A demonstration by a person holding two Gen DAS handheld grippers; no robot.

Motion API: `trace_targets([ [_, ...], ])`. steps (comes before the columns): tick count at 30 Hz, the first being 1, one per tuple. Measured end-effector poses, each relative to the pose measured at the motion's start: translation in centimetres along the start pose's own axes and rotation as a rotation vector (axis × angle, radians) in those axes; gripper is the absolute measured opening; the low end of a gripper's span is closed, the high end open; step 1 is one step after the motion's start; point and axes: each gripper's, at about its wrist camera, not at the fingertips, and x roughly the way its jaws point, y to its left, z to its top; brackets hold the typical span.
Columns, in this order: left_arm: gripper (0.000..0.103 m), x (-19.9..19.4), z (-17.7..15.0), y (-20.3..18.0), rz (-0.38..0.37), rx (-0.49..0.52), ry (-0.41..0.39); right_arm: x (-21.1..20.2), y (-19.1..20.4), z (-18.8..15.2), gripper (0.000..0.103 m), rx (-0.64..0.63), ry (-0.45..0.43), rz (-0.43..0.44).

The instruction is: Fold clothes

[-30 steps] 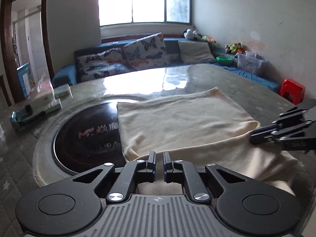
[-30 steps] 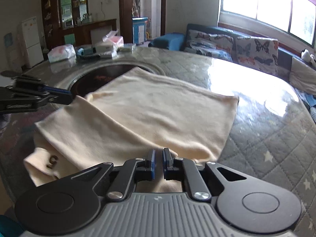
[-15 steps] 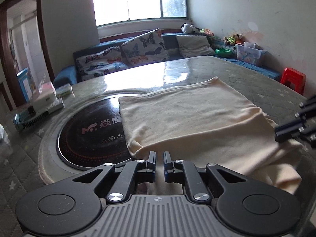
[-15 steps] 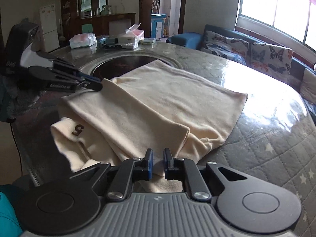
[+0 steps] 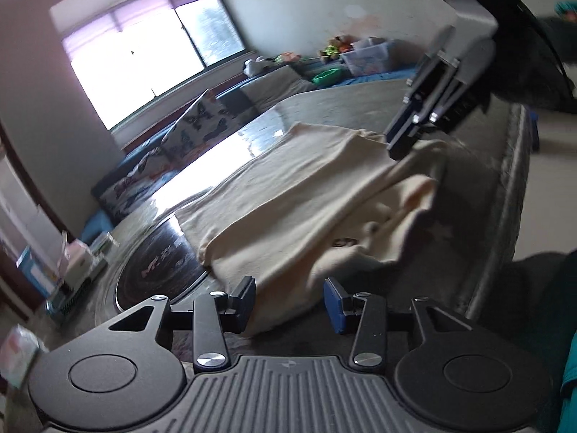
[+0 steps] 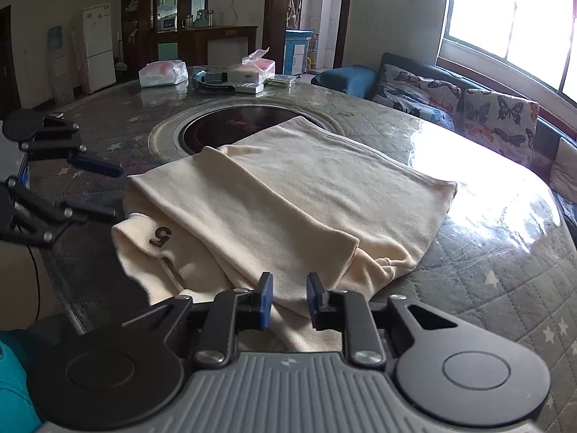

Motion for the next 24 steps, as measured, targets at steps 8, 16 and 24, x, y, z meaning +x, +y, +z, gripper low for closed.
trace_targets([
  [8,0.036,1.6,0.0,-2.0,-0.020,0.070,-0.054,-1.4,1.6,-0.6,0.036,-0.077,0.013,0.003],
  [16,0.009,2.0,2.1,1.1,-0.050,-0.108,-0.100,-2.3,3.2,-1.8,0.052,-0.212,0.039,0.022],
  [24,0.009,3.6,4.0,4.3,-0.076,-0.237,-0.111,-0.4,4.0,-1.4,0.058,-0.308,-0.019,0.018],
])
